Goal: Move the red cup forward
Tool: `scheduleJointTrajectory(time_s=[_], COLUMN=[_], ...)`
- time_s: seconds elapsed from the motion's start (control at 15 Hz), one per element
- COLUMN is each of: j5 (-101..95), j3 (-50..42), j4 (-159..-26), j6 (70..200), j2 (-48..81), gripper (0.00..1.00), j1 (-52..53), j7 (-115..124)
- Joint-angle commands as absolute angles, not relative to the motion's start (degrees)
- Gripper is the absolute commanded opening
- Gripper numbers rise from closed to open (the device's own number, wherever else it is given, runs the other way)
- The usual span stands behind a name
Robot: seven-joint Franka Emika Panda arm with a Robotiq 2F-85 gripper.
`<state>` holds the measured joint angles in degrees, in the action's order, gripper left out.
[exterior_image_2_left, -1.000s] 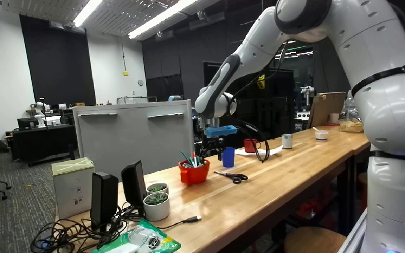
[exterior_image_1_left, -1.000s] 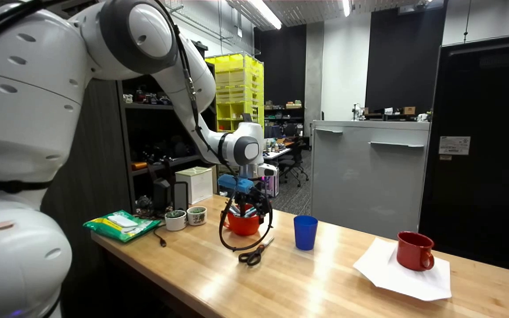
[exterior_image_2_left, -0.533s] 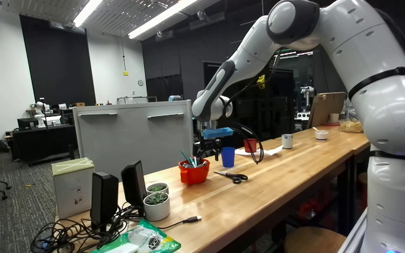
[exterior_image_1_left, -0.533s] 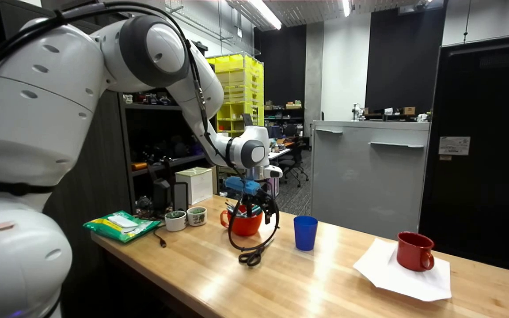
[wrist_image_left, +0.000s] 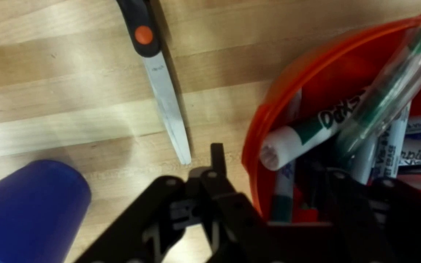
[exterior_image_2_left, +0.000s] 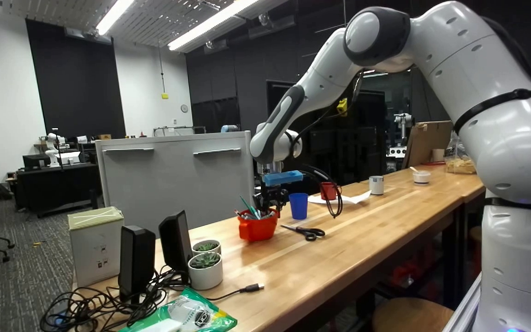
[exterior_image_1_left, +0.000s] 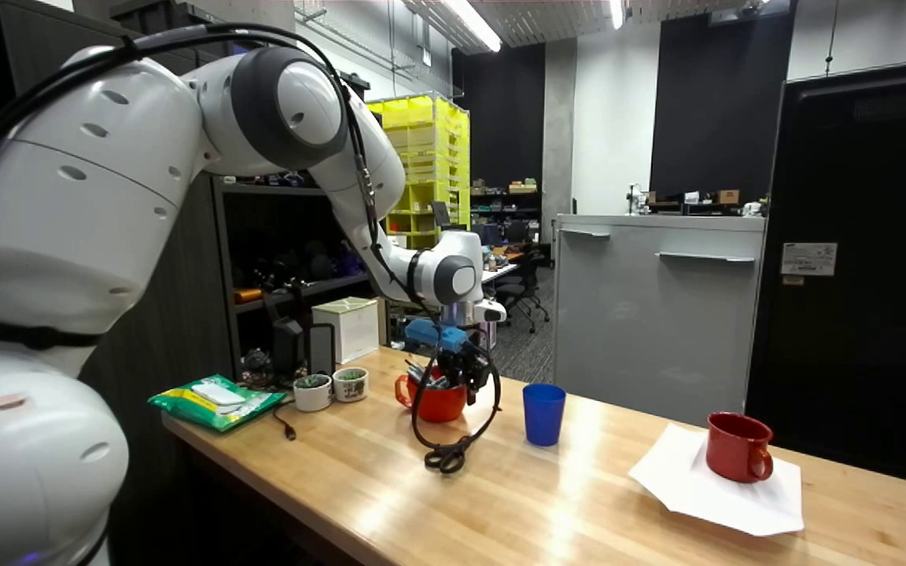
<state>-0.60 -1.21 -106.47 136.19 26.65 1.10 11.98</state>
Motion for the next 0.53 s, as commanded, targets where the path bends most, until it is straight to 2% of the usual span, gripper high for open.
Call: scheduleJointTrajectory(time_s=[0.0,0.13,0.2,0.27,0.33,0.47], j5=[-0.3,-0.7,-0.9,-1.0,-0.9,0.0], j3=[-1.8,-2.0,-2.1,-2.1,-1.9,-1.2], j4=[-105.6,-106.0,-106.1,-106.3,-106.7,-108.0], j6=[134.5,134.6,134.5,134.5,134.5,134.2], j2=[26.7,26.2,25.8,25.4,24.9,23.2], gripper=[0.21,0.06,0.03,0.06,0.03,0.04], j1=[1.7,1.9,2.1,2.1,2.1,1.7], j7=[12.9,13.0,13.1,13.1,12.8,11.5])
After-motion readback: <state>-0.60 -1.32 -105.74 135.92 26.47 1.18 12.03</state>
